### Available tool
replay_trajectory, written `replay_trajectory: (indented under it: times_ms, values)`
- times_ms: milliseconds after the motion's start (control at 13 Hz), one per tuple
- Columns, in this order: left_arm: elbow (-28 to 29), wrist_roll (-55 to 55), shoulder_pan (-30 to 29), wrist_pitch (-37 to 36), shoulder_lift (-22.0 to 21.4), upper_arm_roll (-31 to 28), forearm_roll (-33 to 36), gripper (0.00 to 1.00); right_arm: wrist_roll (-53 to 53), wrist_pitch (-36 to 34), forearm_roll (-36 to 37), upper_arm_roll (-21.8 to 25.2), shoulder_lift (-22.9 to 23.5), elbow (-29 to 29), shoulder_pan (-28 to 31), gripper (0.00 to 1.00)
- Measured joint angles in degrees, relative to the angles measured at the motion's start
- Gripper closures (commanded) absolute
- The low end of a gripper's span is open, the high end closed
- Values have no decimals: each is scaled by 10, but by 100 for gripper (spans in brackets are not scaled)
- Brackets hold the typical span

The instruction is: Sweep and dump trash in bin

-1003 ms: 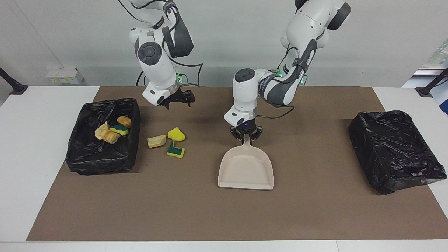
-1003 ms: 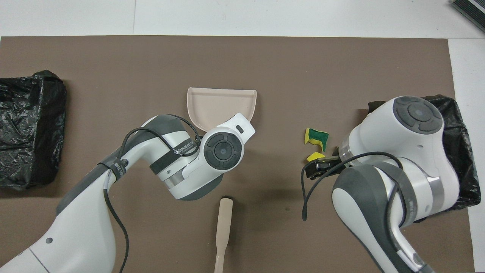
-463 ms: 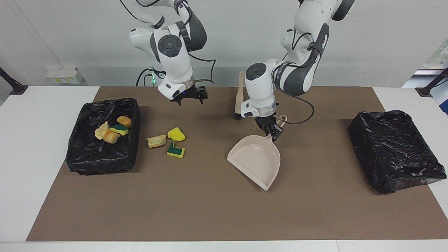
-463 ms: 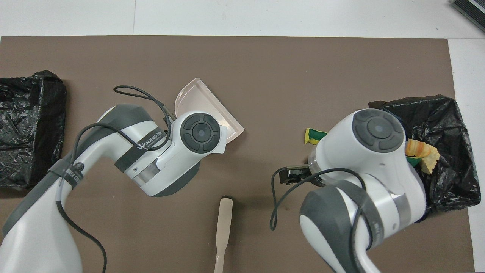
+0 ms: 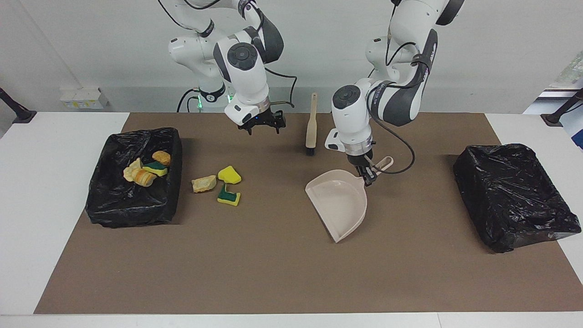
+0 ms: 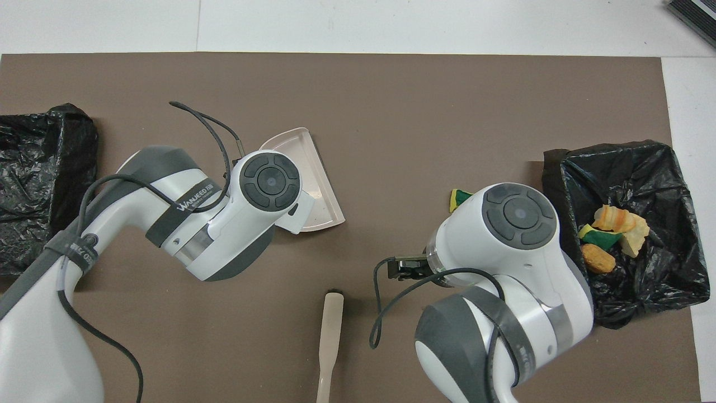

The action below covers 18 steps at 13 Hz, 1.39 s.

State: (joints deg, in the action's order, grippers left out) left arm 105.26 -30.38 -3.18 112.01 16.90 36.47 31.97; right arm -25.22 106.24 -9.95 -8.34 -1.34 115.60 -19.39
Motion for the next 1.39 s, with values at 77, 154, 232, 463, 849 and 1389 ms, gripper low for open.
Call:
replay_trajectory:
  times_ms: [77,154,232,463,849,1389]
  values:
    - [1,-25,-5,7,1,-3,-1,100,-4,0,-2,0,-1,3,-4,0]
    - [1,-51,-8,13,4,-8,-1,100,-18,0,-2,-1,-3,7,-11,0]
    - [1,-86,-9,20,6,-17,-1,100,-33,0,-4,-1,-7,12,-20,0]
    - [2,-170,-10,23,8,-44,-3,100,-86,13,-29,-2,-27,32,-56,0]
    - [49,-208,-36,31,-25,-51,-7,100,-299,180,-34,-5,-25,109,-217,0]
    - [125,-244,-46,87,-81,-59,-41,100,-517,267,73,-6,52,141,-335,3]
